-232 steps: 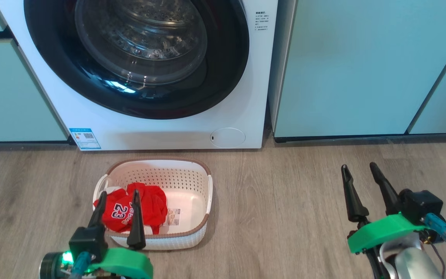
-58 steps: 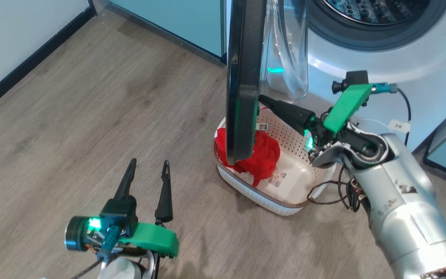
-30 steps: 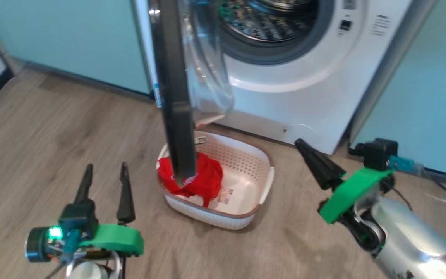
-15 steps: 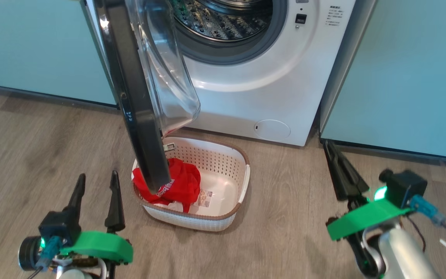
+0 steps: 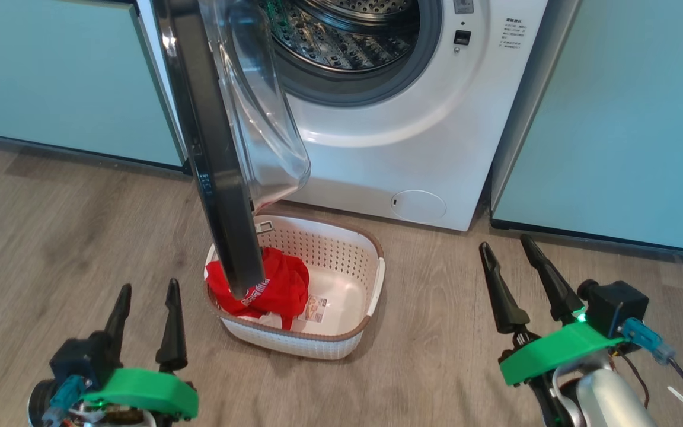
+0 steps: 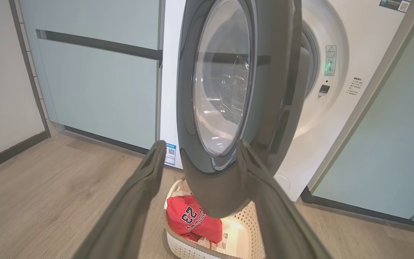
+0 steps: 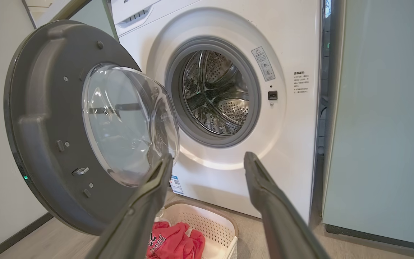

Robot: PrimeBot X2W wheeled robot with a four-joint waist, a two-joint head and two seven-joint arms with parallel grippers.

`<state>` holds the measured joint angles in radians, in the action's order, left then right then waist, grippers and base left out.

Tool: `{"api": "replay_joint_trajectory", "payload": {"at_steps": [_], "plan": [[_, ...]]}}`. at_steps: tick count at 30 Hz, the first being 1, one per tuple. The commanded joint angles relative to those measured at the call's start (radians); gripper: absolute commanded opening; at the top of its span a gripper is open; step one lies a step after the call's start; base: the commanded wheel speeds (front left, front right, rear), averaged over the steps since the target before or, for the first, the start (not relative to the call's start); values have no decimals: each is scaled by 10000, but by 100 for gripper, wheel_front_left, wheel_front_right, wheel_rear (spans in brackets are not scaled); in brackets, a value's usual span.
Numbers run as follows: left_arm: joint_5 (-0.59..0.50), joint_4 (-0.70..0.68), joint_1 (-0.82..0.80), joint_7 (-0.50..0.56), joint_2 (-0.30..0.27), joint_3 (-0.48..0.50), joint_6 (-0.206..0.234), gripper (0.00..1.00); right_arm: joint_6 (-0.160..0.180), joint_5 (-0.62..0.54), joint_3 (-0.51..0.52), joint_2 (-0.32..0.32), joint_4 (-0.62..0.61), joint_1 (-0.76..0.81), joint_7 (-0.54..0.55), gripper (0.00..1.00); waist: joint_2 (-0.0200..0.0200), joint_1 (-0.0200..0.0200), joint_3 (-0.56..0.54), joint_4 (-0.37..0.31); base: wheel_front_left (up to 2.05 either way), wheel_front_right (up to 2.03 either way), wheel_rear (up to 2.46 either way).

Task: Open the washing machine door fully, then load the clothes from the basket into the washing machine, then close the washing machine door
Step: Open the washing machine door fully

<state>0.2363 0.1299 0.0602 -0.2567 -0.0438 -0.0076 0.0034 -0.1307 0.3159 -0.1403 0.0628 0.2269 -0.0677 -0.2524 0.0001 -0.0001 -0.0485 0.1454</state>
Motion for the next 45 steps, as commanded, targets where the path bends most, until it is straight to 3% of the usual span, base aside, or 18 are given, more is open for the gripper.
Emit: {"api": "replay_joint_trajectory", "payload": {"at_steps": [1, 30, 31, 32, 33, 38, 45], "plan": [[-3, -344, -401, -51, -64, 337, 45, 100, 0, -122, -209, -87, -298, -363, -92, 100, -1, 1, 20, 5, 0, 0, 0], [-19, -515, -438, -51, -64, 224, 138, 100, 0, -63, -250, -125, -196, -629, -93, 100, -1, 1, 113, -44, 0, 0, 0], [28, -494, -413, -51, -64, 224, 120, 49, 0, -64, -237, -125, -193, -640, -93, 100, -1, 1, 106, -49, 0, 0, 0], [75, -459, -403, -51, -64, 214, 88, 21, 0, -61, -228, -125, -194, -642, -93, 100, -1, 1, 105, -52, 0, 0, 0], [119, -430, -402, -51, -64, 209, 45, 0, 0, -58, -222, -125, -195, -643, -93, 100, -1, 1, 107, -52, 0, 0, 0], [286, -271, -443, -51, -64, 187, -227, 0, 0, -55, -242, -125, -198, -660, -93, 100, -1, 1, 148, -52, 0, 0, 0], [210, -706, -516, -51, -64, 414, -108, 0, 0, -35, -289, -125, -199, -700, -93, 100, -1, 1, 216, -67, 0, 0, 0]]}}
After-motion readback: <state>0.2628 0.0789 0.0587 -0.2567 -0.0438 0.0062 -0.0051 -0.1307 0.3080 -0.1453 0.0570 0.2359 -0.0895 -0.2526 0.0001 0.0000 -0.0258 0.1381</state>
